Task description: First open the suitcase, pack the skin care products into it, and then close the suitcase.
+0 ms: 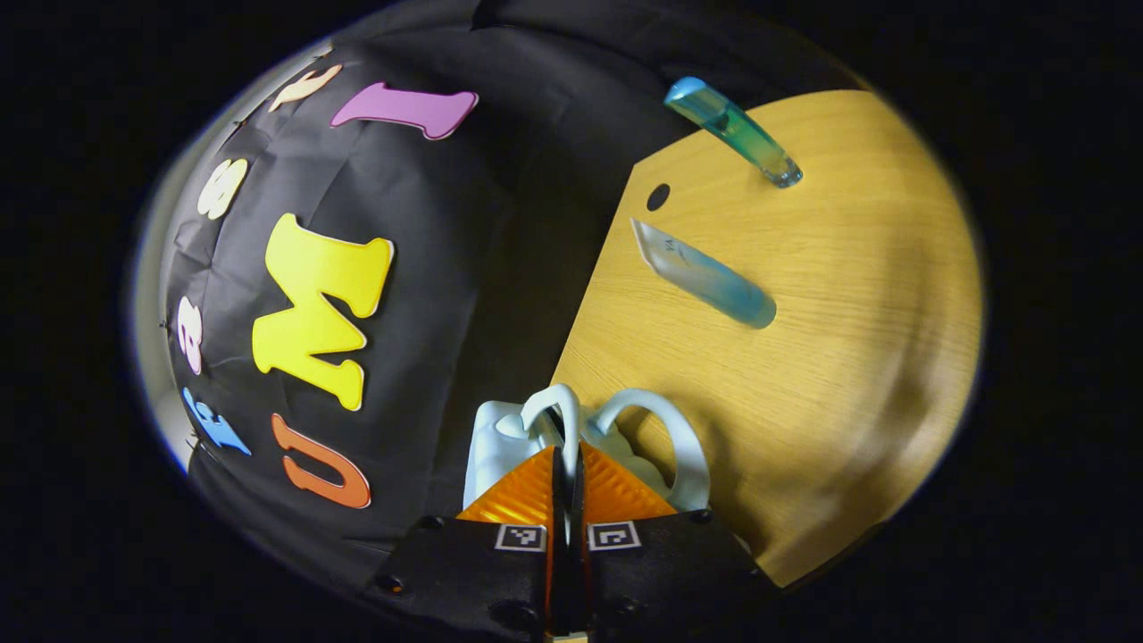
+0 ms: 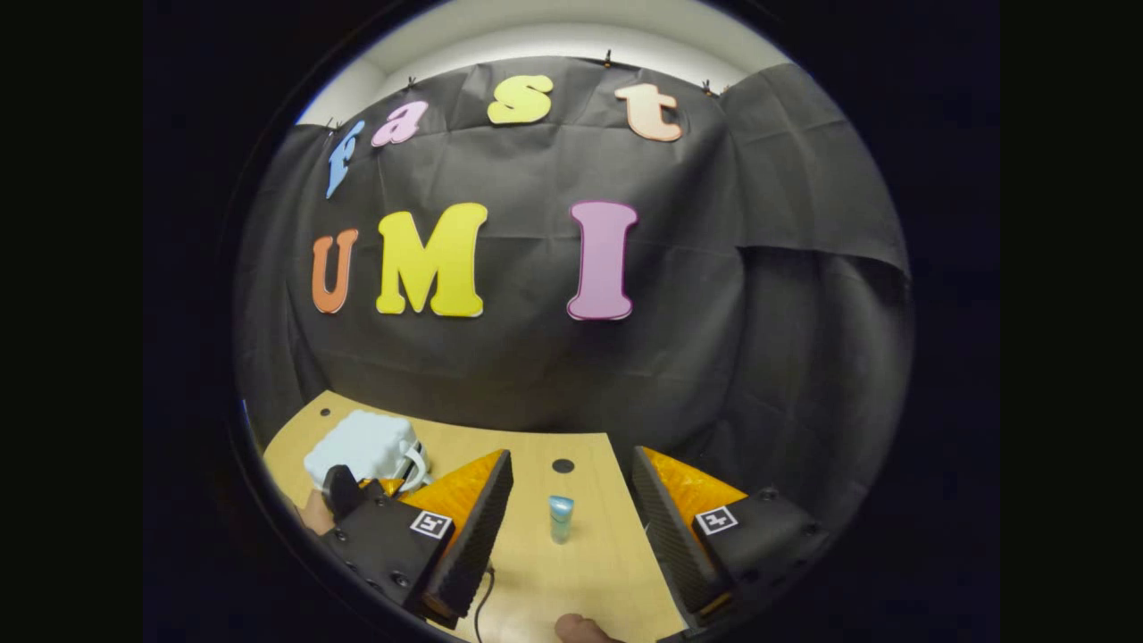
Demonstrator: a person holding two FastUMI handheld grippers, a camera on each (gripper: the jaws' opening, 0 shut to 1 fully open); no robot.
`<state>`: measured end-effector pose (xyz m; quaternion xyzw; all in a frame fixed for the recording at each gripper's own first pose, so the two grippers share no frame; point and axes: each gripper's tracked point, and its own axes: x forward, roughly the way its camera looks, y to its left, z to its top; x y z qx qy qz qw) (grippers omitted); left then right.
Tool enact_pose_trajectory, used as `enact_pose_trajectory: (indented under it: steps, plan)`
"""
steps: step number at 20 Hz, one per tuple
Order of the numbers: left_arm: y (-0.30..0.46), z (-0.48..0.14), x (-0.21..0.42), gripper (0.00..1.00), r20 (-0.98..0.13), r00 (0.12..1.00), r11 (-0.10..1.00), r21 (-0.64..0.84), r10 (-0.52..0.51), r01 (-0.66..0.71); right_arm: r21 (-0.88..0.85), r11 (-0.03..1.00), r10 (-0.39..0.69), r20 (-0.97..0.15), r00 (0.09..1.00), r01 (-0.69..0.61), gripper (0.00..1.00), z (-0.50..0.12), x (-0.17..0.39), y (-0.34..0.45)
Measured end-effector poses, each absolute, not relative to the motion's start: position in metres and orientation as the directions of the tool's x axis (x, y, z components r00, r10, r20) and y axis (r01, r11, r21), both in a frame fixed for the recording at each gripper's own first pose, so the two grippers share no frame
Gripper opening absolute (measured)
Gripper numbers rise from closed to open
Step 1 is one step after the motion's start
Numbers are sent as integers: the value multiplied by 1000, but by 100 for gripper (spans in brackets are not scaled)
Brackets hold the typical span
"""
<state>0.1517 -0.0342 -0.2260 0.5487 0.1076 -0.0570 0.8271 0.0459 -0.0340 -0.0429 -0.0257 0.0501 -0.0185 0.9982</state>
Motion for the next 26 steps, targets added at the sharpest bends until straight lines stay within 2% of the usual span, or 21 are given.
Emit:
enact_pose_trajectory:
  steps: [5,12,18,24,26]
  plan:
    - [-17,-195,140,3,-213,977,485,852,-18,195,-63,996,-68,-38,997,66,80,-11,37,9]
    - [41,-115,121,2,-119,992,677,727,-36,112,-64,988,-137,29,990,139,80,28,43,47]
    - [152,-63,102,2,-42,999,757,653,31,4,-69,986,-149,51,987,153,80,32,46,89]
    - [276,-75,105,3,-40,996,796,604,81,-41,-99,988,-118,5,993,118,80,9,46,130]
    - [314,-89,111,2,-78,991,803,595,109,-41,-93,989,-114,-14,993,113,80,4,47,137]
